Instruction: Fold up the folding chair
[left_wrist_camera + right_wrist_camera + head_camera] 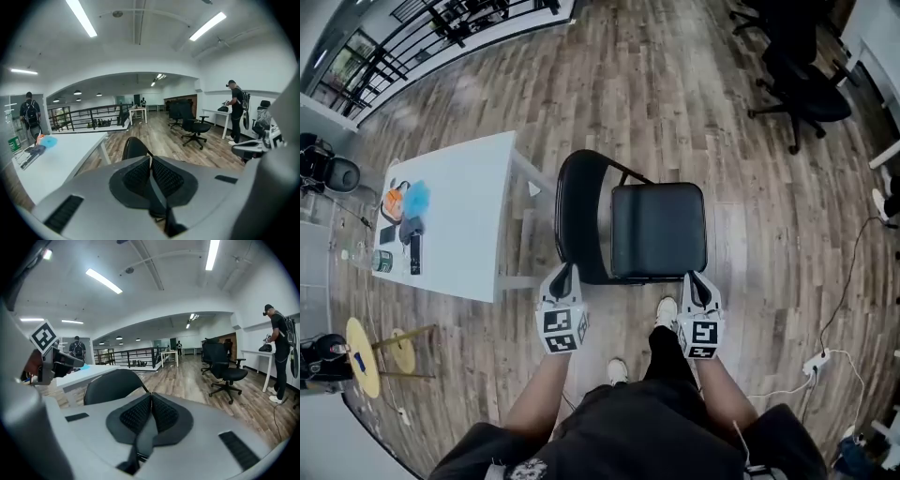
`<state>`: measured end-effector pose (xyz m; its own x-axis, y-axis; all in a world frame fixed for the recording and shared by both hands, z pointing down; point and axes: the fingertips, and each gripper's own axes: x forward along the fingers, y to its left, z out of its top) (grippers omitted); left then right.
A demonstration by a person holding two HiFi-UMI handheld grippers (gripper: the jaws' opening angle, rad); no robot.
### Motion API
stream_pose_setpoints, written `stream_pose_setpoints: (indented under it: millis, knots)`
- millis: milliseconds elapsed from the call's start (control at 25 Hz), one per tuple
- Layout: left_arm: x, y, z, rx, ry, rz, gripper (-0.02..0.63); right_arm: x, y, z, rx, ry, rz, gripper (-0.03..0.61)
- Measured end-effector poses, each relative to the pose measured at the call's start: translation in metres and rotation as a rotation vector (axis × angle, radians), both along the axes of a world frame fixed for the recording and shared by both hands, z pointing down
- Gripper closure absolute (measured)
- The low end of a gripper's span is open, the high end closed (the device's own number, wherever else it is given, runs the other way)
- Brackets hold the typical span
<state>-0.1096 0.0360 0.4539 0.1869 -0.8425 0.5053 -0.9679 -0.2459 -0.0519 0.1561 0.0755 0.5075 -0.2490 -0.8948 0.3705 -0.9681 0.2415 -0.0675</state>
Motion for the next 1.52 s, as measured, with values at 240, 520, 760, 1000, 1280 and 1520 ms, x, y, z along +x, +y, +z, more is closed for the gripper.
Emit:
stream_pose_setpoints:
  millis: [240, 520, 760, 1000, 1280, 1520]
  knots:
    - [-0.019, -0.031, 0.026, -0.083, -0.071, -0.140, 0.607, 0.040, -0.033, 0.075, -0.136, -0.038, -0.036, 0.563]
    - [-0.042, -0.064, 0.062, -0.204, -0.106, -0.211, 0.419, 0.070, -0.070, 0.171, -0.314, -0.108, -0.066, 0.397]
    - [-0.029, -0.081, 0.098, -0.310, -0.055, -0.174, 0.370, 0.110, -0.072, 0.266, -0.530, -0.253, -0.013, 0.298]
    - [-0.027, -0.101, 0.119, -0.343, -0.153, -0.115, 0.311, 0.116, -0.067, 0.357, -0.726, -0.343, -0.066, 0.239]
    - [-0.042, -0.120, 0.152, -0.419, -0.105, -0.158, 0.307, 0.126, -0.079, 0.433, -0.822, -0.446, -0.026, 0.222]
    - [-0.041, -0.121, 0.183, -0.494, -0.060, -0.150, 0.307, 0.115, -0.080, 0.482, -0.903, -0.541, -0.136, 0.212]
